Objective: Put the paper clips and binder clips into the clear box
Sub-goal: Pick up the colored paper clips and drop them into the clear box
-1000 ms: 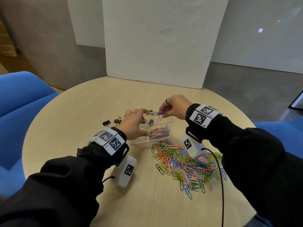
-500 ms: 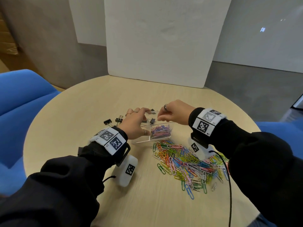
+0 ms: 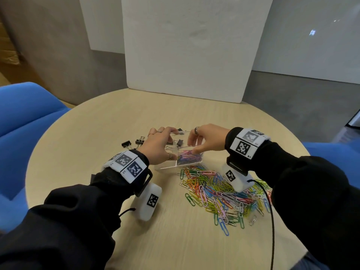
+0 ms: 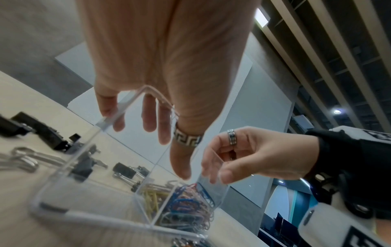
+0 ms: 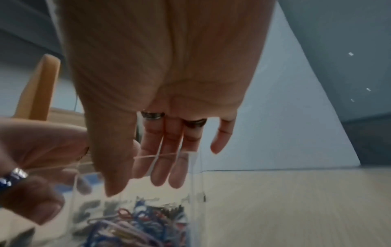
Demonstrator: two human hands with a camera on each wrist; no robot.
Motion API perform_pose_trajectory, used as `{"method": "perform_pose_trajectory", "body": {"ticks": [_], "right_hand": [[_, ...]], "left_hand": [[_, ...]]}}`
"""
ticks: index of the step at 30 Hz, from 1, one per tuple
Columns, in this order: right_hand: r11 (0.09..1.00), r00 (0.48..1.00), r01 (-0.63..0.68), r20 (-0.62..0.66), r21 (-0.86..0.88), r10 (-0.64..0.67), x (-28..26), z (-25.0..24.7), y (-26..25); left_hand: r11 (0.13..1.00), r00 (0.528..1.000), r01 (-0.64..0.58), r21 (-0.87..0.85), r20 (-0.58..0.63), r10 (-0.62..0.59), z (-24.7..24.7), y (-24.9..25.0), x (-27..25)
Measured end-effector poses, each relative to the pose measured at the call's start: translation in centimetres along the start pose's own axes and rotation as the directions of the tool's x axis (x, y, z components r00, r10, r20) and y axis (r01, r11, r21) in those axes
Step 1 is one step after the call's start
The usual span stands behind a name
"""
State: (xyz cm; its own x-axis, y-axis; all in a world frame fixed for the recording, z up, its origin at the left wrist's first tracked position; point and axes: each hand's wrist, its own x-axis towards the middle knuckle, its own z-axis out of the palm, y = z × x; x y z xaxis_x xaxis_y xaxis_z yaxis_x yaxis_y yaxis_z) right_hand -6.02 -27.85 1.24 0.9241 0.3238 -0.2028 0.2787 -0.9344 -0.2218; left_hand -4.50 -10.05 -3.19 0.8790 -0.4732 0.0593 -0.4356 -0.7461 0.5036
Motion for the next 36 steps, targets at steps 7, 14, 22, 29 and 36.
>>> {"method": "perform_pose_trajectory", "body": {"ticks": [7,14,22,29,36], "right_hand": [[0.966,0.993,-0.013,0.114,-0.259,0.044,0.5,1.2,-2.0],[0.993,0.999,-0.029,0.037,-0.116,0.033,0.4,0.2,-1.2],[0.980,0.996,-0.038,0.069,-0.197,0.052,0.4,1.1,-1.4],[0.986,0.999,-0.049,0.012,-0.156,0.051,-0.2,-0.2,-0.7],[0.988,0.998,-0.017,0.059,-0.151,0.026,0.0,1.3,-1.4]], "left_hand": [[1.000,1.000,0.003,0.000,0.001,-0.003,0.0,0.1,0.0],[1.000,1.000,-0.002,0.009,0.005,0.002,0.0,-0.1,0.0],[1.000,1.000,-0.001,-0.002,-0.001,0.001,0.0,0.1,0.1],[1.000,1.000,0.012,-0.004,-0.003,-0.012,0.0,0.1,0.1],[1.000,1.000,0.006,-0.001,-0.003,-0.006,0.0,0.1,0.2]]}}
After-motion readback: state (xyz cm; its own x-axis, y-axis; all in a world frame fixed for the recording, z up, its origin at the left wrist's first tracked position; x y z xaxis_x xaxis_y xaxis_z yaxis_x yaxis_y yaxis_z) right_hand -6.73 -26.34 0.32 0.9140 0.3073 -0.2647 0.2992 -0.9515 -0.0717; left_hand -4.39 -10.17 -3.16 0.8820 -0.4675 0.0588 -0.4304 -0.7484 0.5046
